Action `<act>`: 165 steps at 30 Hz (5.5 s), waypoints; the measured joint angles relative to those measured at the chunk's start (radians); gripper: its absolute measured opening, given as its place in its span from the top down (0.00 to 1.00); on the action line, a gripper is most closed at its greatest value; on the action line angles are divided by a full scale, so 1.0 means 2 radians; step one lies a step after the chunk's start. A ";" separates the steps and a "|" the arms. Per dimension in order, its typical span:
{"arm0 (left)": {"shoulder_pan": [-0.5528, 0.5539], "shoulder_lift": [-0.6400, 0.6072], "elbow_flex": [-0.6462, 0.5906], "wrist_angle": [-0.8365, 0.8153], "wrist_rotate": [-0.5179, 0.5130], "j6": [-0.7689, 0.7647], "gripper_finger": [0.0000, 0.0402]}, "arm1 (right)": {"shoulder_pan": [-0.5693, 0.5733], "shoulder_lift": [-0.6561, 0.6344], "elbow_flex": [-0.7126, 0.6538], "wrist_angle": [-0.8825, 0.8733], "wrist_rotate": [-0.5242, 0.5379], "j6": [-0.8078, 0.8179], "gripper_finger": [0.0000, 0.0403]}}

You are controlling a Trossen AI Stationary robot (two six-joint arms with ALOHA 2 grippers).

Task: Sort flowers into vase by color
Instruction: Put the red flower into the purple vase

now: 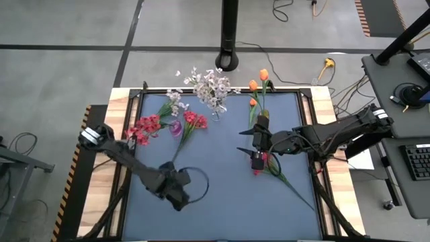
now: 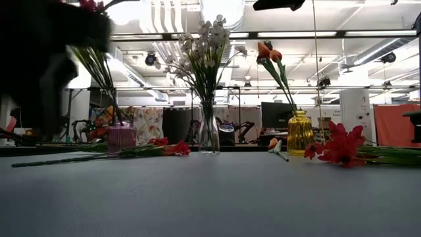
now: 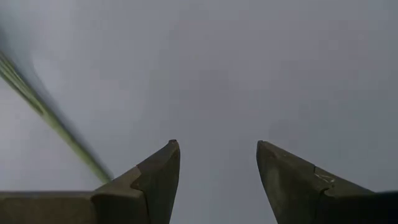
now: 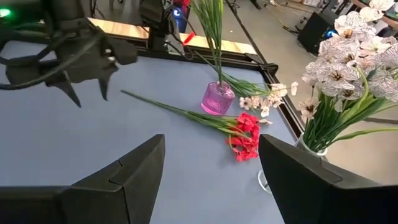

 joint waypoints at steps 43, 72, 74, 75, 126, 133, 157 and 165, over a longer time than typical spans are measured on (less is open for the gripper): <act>-0.091 0.053 -0.227 0.137 -0.331 -0.325 0.88 | 0.000 0.028 -0.002 0.009 0.000 -0.034 0.38; -0.182 -0.002 -0.066 -0.001 -0.447 -0.287 1.00 | 0.001 0.016 0.001 -0.040 0.000 -0.033 0.38; -0.187 -0.010 -0.064 -0.003 -0.478 -0.280 1.00 | 0.004 0.008 0.004 -0.044 0.000 -0.039 0.38; -0.190 -0.014 -0.064 -0.004 -0.497 -0.280 1.00 | 0.007 0.003 0.005 -0.044 0.000 -0.040 0.38; 0.035 0.012 -0.119 0.409 -0.251 0.179 0.59 | 0.038 -0.116 -0.134 0.085 0.000 -0.004 0.38; 0.050 0.050 -0.160 0.485 -0.214 0.200 0.57 | 0.038 -0.116 -0.134 0.104 0.000 -0.008 0.38; 0.004 0.070 -0.126 0.480 -0.301 0.174 1.00 | 0.038 -0.116 -0.149 0.086 -0.002 0.007 0.38; -0.047 -0.026 -0.128 0.470 -0.416 0.203 1.00 | 0.038 -0.116 -0.197 0.120 0.000 0.005 0.38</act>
